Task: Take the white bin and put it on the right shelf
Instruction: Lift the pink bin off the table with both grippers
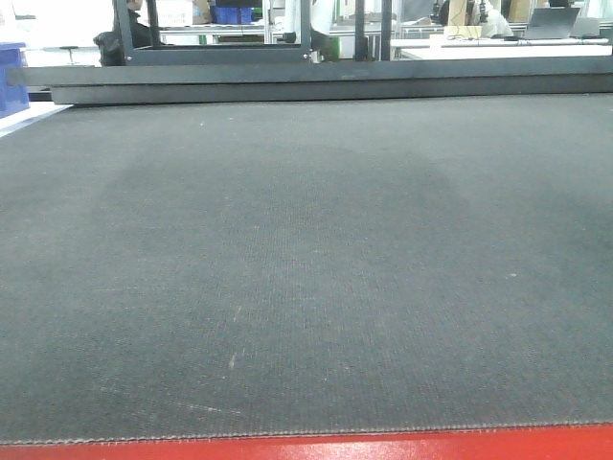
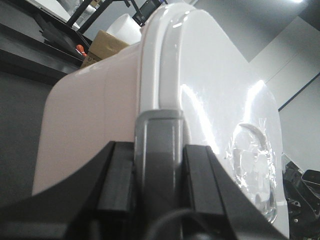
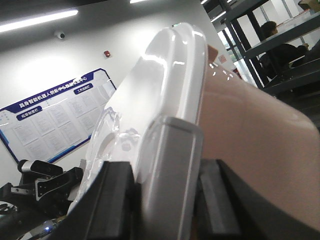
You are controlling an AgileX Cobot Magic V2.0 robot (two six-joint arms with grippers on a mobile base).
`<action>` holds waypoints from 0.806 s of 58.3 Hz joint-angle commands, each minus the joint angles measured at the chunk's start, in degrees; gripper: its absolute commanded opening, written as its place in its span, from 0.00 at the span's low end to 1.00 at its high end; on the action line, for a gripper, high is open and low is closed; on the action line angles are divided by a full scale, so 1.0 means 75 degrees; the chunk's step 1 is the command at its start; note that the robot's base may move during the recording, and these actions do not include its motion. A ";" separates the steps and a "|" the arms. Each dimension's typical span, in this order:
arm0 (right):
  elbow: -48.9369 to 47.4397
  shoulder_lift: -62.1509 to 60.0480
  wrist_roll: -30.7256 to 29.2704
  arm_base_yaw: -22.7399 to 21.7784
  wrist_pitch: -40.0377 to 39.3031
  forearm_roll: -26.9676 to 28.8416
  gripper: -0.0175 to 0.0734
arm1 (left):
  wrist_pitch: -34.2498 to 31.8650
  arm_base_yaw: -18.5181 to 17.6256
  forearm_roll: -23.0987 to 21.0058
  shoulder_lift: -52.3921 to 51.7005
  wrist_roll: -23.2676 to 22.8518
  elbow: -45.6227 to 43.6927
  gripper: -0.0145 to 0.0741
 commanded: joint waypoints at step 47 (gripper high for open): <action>-0.0307 -0.0234 -0.0120 0.0353 0.2292 0.0656 0.26 | 0.2810 -0.0551 -0.0288 -0.0377 0.0216 -0.0305 0.03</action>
